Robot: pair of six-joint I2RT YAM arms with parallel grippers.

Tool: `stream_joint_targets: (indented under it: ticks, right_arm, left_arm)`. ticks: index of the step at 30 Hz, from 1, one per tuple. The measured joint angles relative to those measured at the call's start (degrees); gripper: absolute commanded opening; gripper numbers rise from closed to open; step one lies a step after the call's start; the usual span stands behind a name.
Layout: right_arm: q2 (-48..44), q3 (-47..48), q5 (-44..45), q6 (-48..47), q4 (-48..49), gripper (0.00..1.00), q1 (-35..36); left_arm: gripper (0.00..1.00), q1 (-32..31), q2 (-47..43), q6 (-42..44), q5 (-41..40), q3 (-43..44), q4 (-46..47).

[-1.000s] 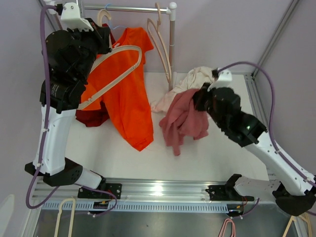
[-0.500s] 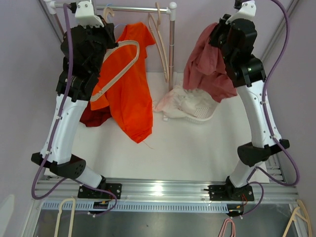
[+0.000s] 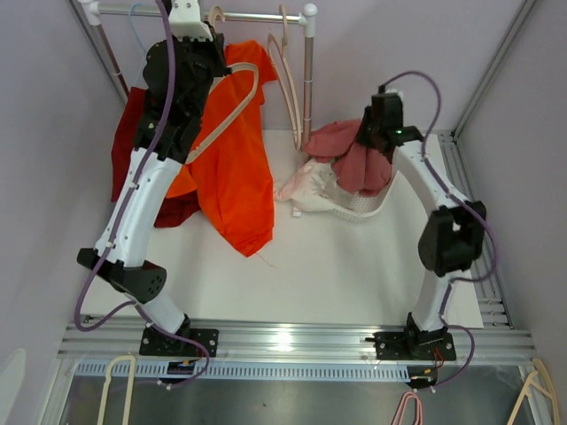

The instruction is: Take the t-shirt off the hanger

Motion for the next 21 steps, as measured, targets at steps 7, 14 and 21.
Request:
stream_joint_targets:
  ticks: [7, 14, 21]
  right_arm:
    - [17.6, -6.7, -2.9, 2.4, -4.3, 0.99, -0.4]
    - [3.9, -10.0, -0.5, 2.1, -4.9, 0.99, -0.6]
    - [-12.9, -5.5, -0.1, 0.6, -2.7, 0.99, -0.7]
  left_arm:
    - [0.01, 0.0, 2.3, 1.7, 2.0, -0.2, 5.1]
    - [0.01, 0.2, 5.1, 2.5, 4.9, -0.2, 9.1]
    - [0.01, 0.2, 10.6, 2.1, 7.0, 4.9, 10.3]
